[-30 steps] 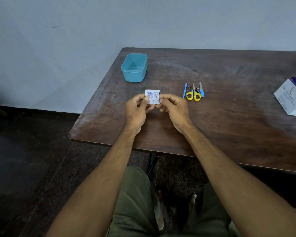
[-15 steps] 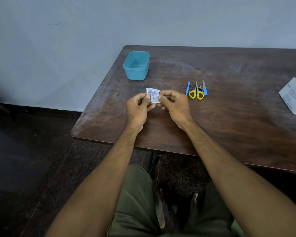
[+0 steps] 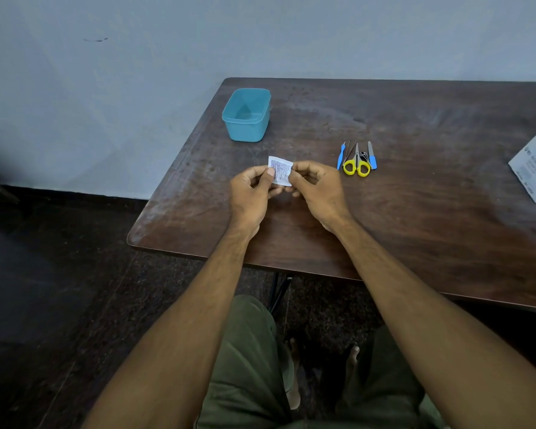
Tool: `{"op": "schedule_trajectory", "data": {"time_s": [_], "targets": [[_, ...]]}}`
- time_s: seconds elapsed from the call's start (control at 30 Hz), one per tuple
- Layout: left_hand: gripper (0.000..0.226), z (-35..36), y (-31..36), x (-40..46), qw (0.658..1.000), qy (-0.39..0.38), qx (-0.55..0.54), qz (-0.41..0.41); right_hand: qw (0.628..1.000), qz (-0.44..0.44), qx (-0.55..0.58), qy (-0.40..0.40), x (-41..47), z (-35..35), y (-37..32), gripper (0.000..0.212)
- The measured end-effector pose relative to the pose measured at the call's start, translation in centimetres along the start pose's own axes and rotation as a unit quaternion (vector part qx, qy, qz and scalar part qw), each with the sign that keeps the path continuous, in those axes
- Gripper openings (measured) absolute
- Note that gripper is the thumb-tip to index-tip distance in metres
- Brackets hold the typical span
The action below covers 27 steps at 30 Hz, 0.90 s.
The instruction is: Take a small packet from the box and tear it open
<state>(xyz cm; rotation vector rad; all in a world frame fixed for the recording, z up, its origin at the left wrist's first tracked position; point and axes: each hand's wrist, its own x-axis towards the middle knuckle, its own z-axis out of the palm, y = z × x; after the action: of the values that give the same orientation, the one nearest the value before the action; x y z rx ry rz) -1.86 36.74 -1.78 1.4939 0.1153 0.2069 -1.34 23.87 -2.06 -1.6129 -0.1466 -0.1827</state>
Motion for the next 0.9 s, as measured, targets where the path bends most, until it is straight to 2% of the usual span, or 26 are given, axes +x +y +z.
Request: {"op": "schedule_trajectory", "data": {"time_s": [0.17,0.43,0.67,0.9], "targets": [[0.017,-0.04,-0.04,-0.02,1.000,-0.006,0.010,0.005,1.000,-0.003,0.004,-0.024,0.02,-0.20,0.02,0.012],[0.015,0.09,0.09,-0.13,1.000,-0.003,0.026,0.006,1.000,-0.011,-0.015,-0.005,-0.22,-0.01,-0.05,0.019],[0.012,0.11,0.11,-0.16,0.999,-0.006,0.034,0.012,1.000,0.002,-0.002,-0.004,-0.13,-0.23,0.08,0.013],[0.014,0.00,0.11,-0.10,0.999,-0.017,0.045,0.015,1.000,0.014,-0.006,0.009,-0.24,-0.10,0.25,0.018]]}}
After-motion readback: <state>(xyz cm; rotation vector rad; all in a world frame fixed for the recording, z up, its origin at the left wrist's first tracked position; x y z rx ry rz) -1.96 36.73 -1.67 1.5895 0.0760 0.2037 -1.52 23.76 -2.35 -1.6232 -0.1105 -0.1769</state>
